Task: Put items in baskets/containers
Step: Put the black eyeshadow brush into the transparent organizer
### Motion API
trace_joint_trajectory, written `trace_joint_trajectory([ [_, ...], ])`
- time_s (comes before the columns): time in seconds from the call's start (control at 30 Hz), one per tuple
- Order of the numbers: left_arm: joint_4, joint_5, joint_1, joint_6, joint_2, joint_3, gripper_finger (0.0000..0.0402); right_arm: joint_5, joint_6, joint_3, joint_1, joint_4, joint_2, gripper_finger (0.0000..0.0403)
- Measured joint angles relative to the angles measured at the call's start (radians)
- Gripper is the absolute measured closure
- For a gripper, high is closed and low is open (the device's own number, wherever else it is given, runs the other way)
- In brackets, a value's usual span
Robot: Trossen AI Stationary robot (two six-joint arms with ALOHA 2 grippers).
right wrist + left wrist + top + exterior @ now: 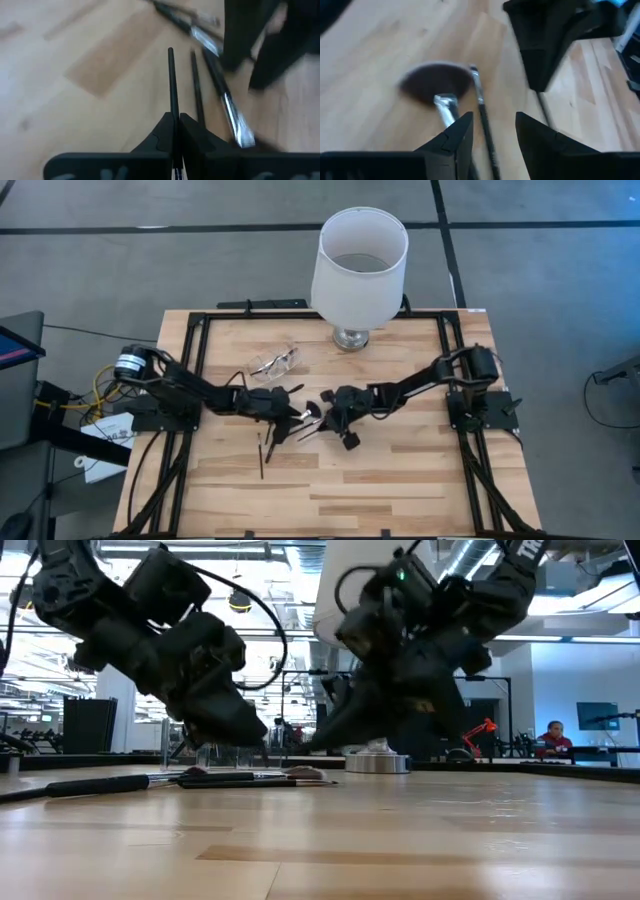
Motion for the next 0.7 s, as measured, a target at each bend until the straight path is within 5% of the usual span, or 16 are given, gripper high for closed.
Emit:
trace_joint_trajectory([
  [0.7,0.024,0.104,-0.012,-0.126,0.011,0.032,0.0257,0.217,-0.003,0.046,0.045,0.019,0.003,0.04],
])
